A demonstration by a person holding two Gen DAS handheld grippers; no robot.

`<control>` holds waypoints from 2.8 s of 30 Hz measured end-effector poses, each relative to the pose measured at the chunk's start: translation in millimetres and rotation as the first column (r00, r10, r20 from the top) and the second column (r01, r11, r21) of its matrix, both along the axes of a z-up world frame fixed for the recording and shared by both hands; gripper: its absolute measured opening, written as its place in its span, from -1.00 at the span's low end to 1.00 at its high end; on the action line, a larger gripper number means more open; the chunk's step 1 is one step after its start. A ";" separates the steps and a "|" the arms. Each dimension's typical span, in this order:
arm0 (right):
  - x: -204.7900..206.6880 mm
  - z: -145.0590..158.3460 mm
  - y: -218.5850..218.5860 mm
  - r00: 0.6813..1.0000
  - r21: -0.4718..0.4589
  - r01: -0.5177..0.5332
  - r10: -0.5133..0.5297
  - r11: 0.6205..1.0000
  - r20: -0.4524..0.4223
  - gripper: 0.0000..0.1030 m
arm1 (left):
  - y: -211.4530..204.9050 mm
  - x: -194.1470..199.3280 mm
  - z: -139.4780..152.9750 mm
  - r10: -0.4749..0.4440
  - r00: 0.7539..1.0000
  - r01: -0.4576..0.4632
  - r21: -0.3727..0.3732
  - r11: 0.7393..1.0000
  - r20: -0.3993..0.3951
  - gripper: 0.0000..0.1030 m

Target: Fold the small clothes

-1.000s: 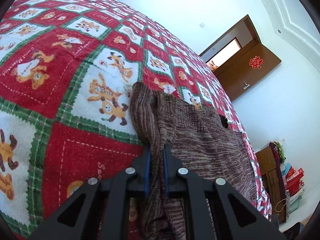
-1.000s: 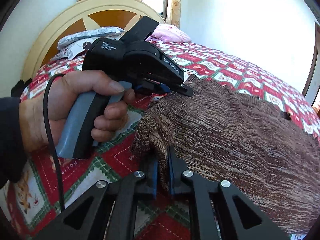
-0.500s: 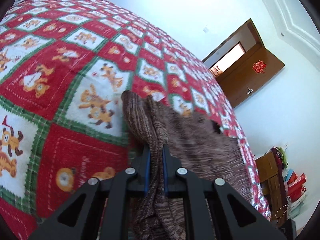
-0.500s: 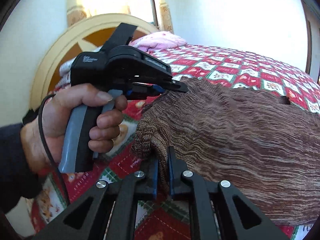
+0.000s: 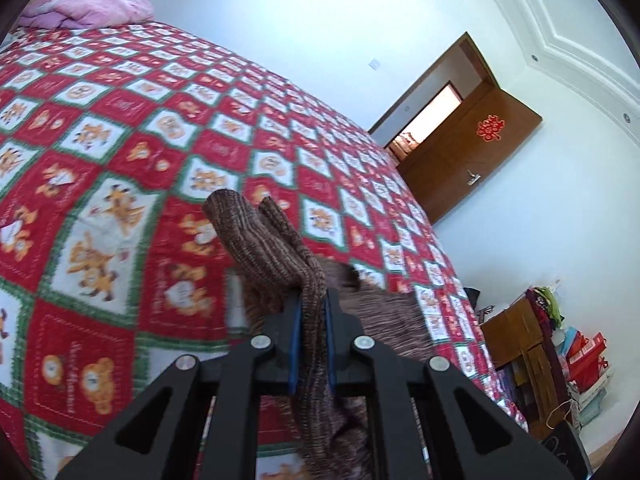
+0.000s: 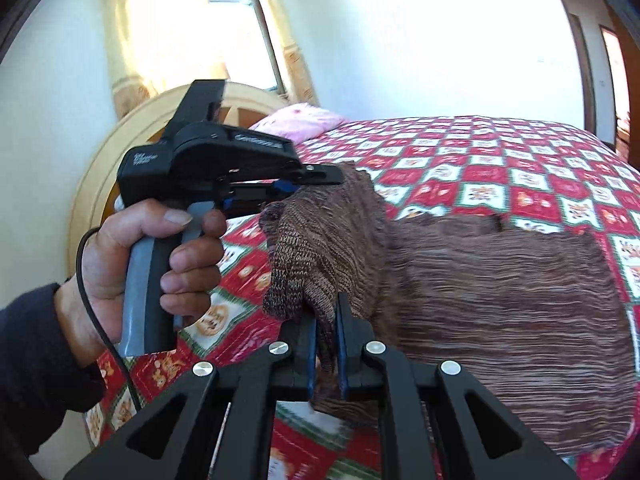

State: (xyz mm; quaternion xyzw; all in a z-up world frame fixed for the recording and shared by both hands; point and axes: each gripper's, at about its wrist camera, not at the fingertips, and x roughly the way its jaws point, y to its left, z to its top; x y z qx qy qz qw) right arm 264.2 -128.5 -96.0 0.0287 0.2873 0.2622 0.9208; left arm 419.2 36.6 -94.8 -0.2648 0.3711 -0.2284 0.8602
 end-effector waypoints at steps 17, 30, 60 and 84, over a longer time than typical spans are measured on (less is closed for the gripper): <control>-14.5 26.5 -106.8 0.991 0.048 0.129 -0.127 0.990 -0.031 -0.85 | -123.1 19.7 27.4 -0.155 0.987 0.154 0.031 0.988 0.039 -0.79; -25.3 1.5 -181.6 0.955 0.061 0.261 -0.249 0.963 -0.161 -0.87 | -216.8 28.0 10.1 -0.283 0.959 0.282 0.100 0.954 -0.004 -0.80; -41.3 -35.3 -262.2 0.874 0.125 0.424 -0.369 0.897 -0.315 -0.71 | -200.4 -79.4 -21.0 -0.253 0.948 0.087 0.604 0.792 0.195 0.41; -32.5 -11.5 -233.6 0.865 -0.008 0.467 -0.459 0.884 -0.203 -0.49 | -136.9 -92.1 -45.0 -0.109 0.987 0.045 0.451 0.892 0.119 0.73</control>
